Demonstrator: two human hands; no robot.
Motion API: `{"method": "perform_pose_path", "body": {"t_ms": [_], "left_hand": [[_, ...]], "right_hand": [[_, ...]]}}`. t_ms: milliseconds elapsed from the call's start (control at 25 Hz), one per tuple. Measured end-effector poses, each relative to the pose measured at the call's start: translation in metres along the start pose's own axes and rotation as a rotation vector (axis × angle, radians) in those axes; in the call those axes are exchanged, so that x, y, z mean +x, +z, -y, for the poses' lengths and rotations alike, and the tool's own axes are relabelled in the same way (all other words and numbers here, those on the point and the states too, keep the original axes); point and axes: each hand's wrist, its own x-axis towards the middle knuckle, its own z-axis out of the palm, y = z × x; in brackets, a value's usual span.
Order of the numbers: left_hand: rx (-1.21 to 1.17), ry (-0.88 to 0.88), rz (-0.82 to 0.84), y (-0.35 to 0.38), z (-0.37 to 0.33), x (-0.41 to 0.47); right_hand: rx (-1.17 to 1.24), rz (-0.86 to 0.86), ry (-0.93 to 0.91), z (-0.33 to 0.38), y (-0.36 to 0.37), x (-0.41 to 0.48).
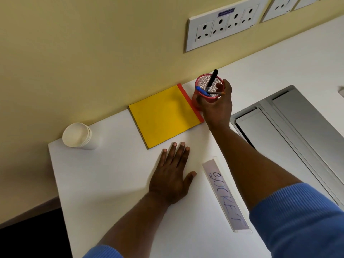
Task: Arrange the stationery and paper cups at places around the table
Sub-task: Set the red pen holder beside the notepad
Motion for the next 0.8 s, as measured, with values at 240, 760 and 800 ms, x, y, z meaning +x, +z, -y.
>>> {"method": "perform_pose_path", "body": {"t_ms": [240,760,800], "left_hand": [[-0.013,0.004,-0.032,0.002,0.001,0.001],[0.006,0.010,-0.054,0.005,0.002,0.001],[0.008,0.011,-0.048,0.005,0.001,0.001]], "right_hand": [[0.025,0.000,0.012,-0.004,0.017,0.023],[-0.137,0.135,0.013,-0.003,0.027,0.033],[-0.173,0.140,0.013,-0.005,0.021,0.029]]}}
